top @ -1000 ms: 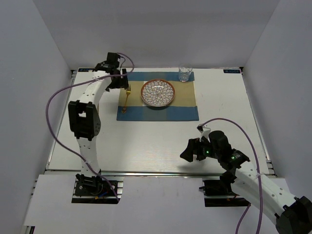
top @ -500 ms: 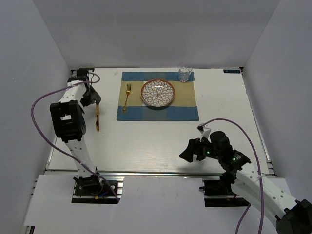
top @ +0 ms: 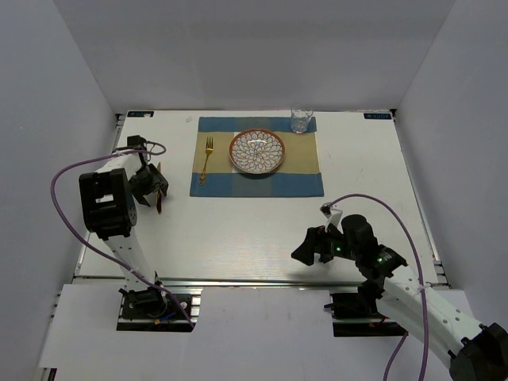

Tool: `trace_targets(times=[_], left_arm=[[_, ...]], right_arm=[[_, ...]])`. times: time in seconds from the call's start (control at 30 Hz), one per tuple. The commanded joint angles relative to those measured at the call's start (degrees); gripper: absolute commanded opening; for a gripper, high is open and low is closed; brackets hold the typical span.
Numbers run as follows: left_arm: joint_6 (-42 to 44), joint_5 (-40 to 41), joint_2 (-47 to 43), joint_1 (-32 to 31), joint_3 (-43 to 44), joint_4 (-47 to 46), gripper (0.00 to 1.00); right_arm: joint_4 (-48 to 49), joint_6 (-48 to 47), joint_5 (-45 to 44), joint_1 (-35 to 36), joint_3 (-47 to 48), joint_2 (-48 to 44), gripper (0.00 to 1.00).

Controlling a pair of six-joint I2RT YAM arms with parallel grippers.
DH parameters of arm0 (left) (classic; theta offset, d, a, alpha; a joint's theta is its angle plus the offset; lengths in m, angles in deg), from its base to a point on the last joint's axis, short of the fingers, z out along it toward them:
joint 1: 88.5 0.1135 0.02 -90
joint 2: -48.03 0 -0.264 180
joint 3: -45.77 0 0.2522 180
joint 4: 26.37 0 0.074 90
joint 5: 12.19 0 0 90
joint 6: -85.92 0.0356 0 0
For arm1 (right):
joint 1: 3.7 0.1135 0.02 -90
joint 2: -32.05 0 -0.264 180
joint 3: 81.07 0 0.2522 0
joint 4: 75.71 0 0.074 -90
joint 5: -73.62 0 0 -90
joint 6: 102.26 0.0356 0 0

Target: Set the dinner table for one person

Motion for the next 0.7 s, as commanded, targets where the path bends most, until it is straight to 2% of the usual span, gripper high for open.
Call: trace_targets(times=[0.0,0.03,0.13,0.17,0.27,0.37,0.4,0.53,0.6,0.67], left_arm=[[-0.1,-3.7,1.8,0.4,-0.8,-3.6,0.73],[0.1,-4.2,2.3,0.4,-0.7,-3.8,0.72],[0.3,-4.8,3.8,0.4,-0.8,-4.1,0.54],[0.3,-4.8,4.0,0.4,-0.9,-4.0,0.38],[0.4,-4.6,4.3,0.4,-1.4,-4.3,0.27],[1.1,-5.1,4.5,0.4,-1.6,-4.4,0.11],[1.4,-5.6,4.5,0.4,-1.6,-4.6,0.0],[3.0,-5.3,3.5,-0.1,-0.2,-2.9,0.0],[4.0,-3.0,0.6,-1.4,0.9,-2.0,0.0],[5.0,-4.8,-4.2,-1.4,0.6,-2.9,0.0]], right_arm=[[1.6,0.3,1.0,0.6,0.0,-0.6,0.88],[1.5,0.3,0.7,0.4,0.0,-1.2,0.88],[0.9,0.3,0.5,0.6,-0.1,-1.9,0.88],[0.9,0.3,0.4,0.5,-0.2,-2.0,0.89],[0.8,0.3,0.4,0.4,-0.1,-1.9,0.89],[0.8,0.2,0.6,0.5,0.3,-1.7,0.88],[0.8,0.2,0.6,0.4,0.4,-1.8,0.88],[0.8,0.2,1.1,0.3,0.6,-1.8,0.88],[0.8,0.4,1.9,0.5,0.5,-2.5,0.89],[1.0,0.8,2.0,0.3,0.3,-3.1,0.89]])
